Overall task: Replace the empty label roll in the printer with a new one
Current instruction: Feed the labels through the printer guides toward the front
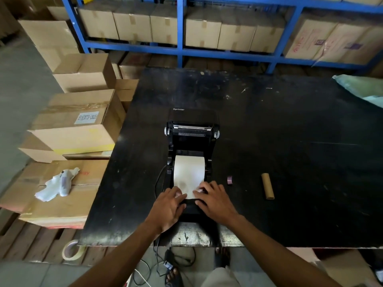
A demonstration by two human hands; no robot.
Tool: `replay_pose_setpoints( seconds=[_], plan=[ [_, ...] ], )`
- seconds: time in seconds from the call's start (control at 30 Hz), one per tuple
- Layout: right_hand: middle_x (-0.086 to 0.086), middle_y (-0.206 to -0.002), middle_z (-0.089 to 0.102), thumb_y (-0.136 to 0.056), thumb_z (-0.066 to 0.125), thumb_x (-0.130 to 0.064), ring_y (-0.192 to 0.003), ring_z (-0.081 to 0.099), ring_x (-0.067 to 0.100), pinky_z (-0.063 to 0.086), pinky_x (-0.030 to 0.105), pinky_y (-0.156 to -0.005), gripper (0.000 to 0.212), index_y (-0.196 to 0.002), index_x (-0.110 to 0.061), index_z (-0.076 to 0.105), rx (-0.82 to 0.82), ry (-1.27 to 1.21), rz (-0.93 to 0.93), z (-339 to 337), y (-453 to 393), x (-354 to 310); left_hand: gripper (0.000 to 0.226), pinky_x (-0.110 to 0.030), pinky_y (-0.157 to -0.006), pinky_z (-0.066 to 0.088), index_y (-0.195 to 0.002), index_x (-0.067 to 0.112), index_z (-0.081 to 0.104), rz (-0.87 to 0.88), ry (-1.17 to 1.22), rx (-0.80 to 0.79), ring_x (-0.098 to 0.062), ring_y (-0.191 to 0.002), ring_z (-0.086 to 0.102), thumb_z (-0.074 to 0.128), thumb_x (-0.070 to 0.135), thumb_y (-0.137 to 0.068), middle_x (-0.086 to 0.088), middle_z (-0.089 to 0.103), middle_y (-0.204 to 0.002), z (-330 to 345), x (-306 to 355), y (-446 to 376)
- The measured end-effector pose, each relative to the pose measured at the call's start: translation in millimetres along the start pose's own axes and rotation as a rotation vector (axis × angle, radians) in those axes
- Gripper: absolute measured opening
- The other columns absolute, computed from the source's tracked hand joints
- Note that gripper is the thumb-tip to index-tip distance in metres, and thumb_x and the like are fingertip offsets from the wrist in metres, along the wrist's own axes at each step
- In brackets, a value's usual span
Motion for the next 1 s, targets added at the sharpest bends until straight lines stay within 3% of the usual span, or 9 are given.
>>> replay_pose_setpoints(
  seconds=[0.17,0.43,0.57,0.7,0.8,1.0],
  plan=[
    [-0.004,-0.13,0.054,-0.097,0.04,-0.047,-0.105,0.049,0.022,0.043,0.038,-0.08,0.038,-0.118,-0.025,0.062,0.02,0.077,-0.018,2,13,-9,0.035,-0.032,-0.096,0.044,-0.122,0.018,0.068,0.01,-0.003,0.022,-0.021,-0.113,0.051,0.049,0.035,-0.099,0.002,0.058,-0.133,-1,0,1],
    [-0.011,-0.117,0.068,-0.09,0.049,-0.053,-0.102,0.053,0.02,0.045,0.036,-0.083,0.038,-0.104,-0.024,0.069,0.069,0.01,-0.066,-3,18,-20,0.044,-0.039,-0.094,0.045,-0.128,0.02,0.065,0.003,-0.049,0.043,-0.025,-0.121,0.052,0.058,0.045,-0.093,0.004,0.063,-0.133,2,1,17],
    [-0.01,-0.102,0.074,-0.084,0.065,-0.051,-0.099,0.059,0.019,0.033,0.032,-0.086,0.032,-0.097,-0.023,0.074,0.094,-0.007,-0.106,-7,19,-21,0.046,-0.04,-0.097,0.037,-0.125,0.025,0.067,0.006,-0.064,0.028,-0.024,-0.123,0.049,0.056,0.053,-0.09,0.009,0.066,-0.125,1,2,22],
    [-0.01,-0.094,0.076,-0.075,0.079,-0.042,-0.089,0.065,0.018,0.03,0.031,-0.083,0.026,-0.092,-0.023,0.076,0.121,-0.031,-0.121,-9,21,-24,0.045,-0.04,-0.099,0.034,-0.131,0.026,0.062,0.02,-0.039,-0.005,-0.025,-0.123,0.048,0.064,0.039,-0.088,0.009,0.066,-0.121,-1,2,26],
    [-0.009,-0.089,0.076,-0.078,0.078,-0.036,-0.084,0.064,0.017,0.031,0.03,-0.082,0.014,-0.084,-0.023,0.076,0.141,-0.078,-0.136,-12,23,-27,0.038,-0.036,-0.097,0.03,-0.128,0.027,0.064,0.017,-0.011,0.026,-0.023,-0.121,0.049,0.06,0.024,-0.09,0.01,0.067,-0.117,-3,2,28],
    [-0.01,-0.077,0.074,-0.085,0.069,-0.025,-0.074,0.056,0.015,0.037,0.034,-0.078,0.005,-0.081,-0.023,0.071,0.163,-0.141,-0.142,-18,26,-32,0.033,-0.034,-0.095,0.032,-0.118,0.025,0.07,0.045,0.025,0.072,-0.023,-0.113,0.055,0.049,0.027,-0.092,0.008,0.071,-0.108,-7,1,29]
  ],
)
Point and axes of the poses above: each hand's wrist, its own y-axis away from the middle knuckle, its own z-axis out of the palm, x = y × z, the point moved 3 cm from there along -y, towards the middle knuckle
